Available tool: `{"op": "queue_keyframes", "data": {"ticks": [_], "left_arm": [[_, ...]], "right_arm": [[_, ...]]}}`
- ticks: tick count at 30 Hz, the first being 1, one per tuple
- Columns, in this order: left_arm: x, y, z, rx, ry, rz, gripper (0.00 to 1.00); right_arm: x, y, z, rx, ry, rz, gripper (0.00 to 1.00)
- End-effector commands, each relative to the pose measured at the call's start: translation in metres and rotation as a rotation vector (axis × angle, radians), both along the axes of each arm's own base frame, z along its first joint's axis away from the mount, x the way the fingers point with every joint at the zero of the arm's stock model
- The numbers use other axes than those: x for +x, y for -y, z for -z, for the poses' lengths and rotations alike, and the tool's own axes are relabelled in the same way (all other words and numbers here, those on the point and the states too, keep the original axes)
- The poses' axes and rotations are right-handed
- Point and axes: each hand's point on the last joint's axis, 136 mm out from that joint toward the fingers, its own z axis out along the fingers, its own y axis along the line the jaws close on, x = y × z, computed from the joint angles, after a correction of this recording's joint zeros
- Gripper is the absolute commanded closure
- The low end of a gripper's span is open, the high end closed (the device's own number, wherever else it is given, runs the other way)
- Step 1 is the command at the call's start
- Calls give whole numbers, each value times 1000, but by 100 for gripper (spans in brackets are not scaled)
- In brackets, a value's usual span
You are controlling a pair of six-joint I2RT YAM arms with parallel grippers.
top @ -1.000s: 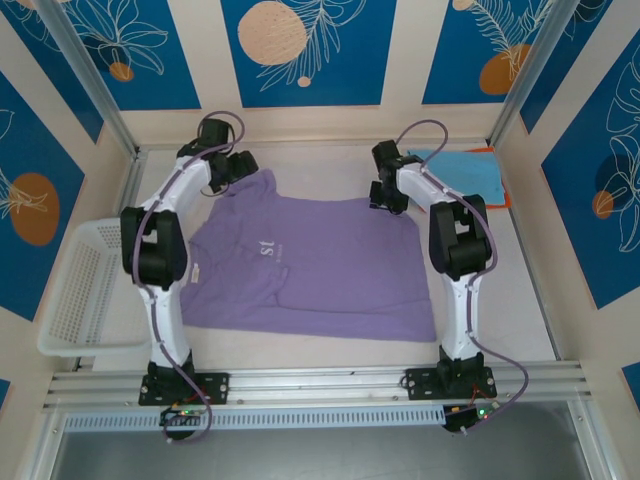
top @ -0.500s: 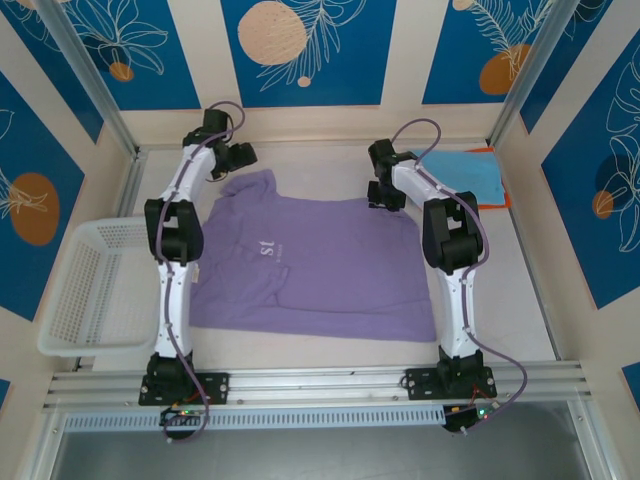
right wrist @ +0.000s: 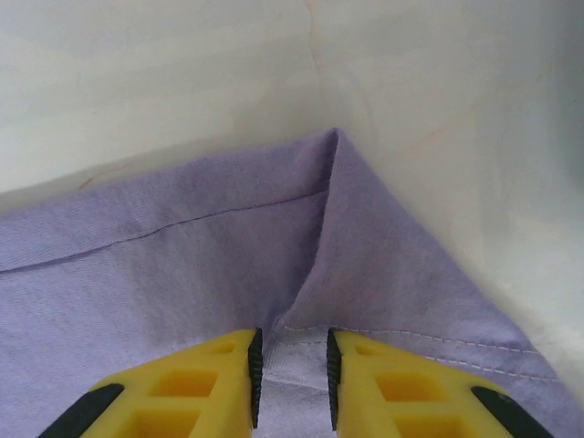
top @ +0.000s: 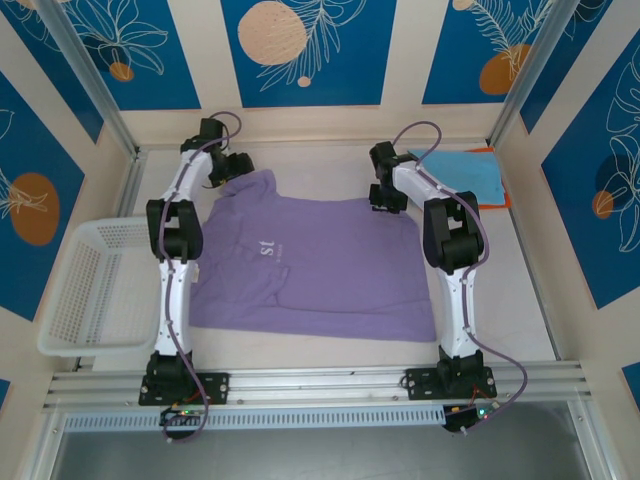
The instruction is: Fold and stack the t-shirts
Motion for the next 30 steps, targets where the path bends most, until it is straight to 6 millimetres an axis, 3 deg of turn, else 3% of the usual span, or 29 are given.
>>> {"op": "queue_keyframes", "data": {"ticks": [1,4,9,14,23,27,30], "left_arm": [[5,0,-1,-27,19,44,19],[6,2,3,-33,20,54,19],[5,3,15,-41,0,57,20],[6,5,15,-47,7,64,24],[14,6,-1,-47,64,87,29],[17,8,-1,-61,78,99,43],[17,12,-2,-76,80,113,50]], "right_arm": [[-7,6,11,-20,-40,-4,74],[-7,7,12,-21,-41,-2,76],[-5,6,7,-6,-34,-9,90],[-3,4,-5,11,-12,-14,95],[-5,-2,-63,103,125,-63,100],[-13,-2,-83,173,164,-75,100],[-18,-1,-86,189,177,-78,100]]}}
